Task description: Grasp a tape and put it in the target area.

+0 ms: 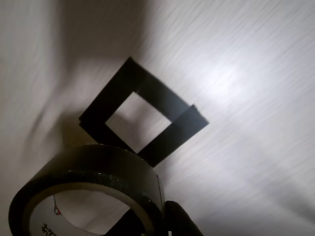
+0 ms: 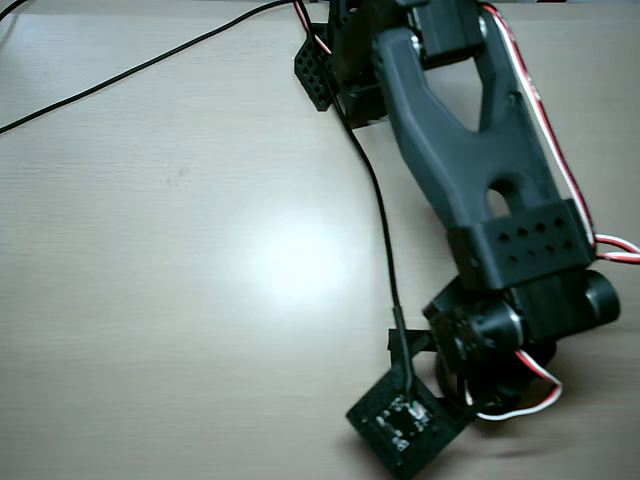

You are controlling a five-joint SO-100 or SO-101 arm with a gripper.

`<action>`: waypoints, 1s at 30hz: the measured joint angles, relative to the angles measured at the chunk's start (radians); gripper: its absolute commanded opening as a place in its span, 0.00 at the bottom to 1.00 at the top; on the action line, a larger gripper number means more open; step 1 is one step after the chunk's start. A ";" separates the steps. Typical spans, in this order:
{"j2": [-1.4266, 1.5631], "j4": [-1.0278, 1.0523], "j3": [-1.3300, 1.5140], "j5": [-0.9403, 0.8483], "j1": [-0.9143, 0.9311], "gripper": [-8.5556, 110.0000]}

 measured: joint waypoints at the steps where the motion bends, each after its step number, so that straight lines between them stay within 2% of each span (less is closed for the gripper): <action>1: -0.014 -0.009 -0.002 0.005 -0.006 0.07; 11: -0.184 -0.064 -0.051 0.015 0.034 0.07; 30: -0.230 -0.114 -0.052 0.006 0.069 0.09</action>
